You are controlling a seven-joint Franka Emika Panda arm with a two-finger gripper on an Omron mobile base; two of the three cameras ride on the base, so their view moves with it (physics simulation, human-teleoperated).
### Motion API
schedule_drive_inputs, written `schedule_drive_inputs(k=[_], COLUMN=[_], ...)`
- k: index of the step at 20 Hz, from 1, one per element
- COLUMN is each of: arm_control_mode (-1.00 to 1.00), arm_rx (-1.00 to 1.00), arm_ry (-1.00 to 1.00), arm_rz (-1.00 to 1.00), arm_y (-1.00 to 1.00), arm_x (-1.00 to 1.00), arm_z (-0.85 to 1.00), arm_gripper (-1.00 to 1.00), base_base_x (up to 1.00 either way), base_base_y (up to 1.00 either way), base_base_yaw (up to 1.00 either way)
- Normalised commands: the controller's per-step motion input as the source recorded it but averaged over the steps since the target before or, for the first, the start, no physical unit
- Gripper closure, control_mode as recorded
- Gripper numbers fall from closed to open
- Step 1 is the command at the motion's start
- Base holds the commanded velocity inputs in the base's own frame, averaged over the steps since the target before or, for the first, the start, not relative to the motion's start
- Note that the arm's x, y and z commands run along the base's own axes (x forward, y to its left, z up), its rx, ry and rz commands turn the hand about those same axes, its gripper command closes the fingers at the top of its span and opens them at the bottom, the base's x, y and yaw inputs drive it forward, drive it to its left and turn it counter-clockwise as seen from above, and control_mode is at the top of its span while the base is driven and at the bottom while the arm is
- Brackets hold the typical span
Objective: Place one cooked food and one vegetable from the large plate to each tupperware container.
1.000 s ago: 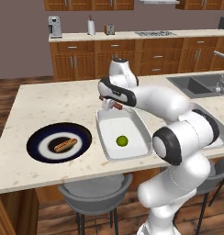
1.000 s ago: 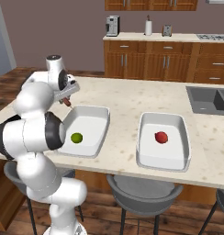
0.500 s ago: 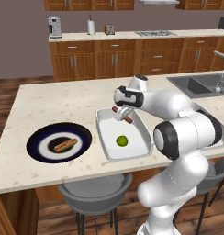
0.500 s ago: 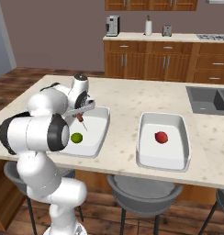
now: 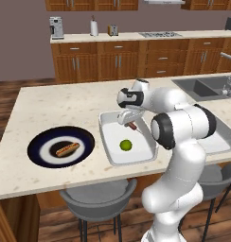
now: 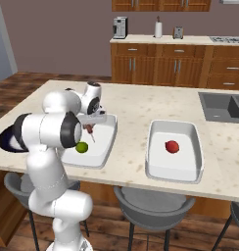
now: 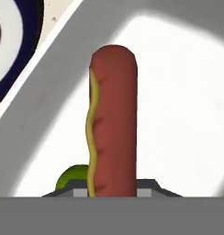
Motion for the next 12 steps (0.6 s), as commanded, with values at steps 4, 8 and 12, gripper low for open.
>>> schedule_drive_inputs(k=[4,8,12], arm_control_mode=[-1.00,-1.00,-1.00], arm_rx=[0.00,-0.01,0.00], arm_ry=[0.13,0.04,0.00], arm_rz=[-0.05,-0.02,-0.03], arm_y=[-0.08,0.00,0.00], arm_x=[0.11,0.11,0.09], arm_z=[-0.35,-0.36,-0.28], arm_gripper=[1.00,1.00,1.00], base_base_x=[0.00,0.00,0.00], base_base_y=[0.00,0.00,0.00], base_base_yaw=[0.00,0.00,0.00])
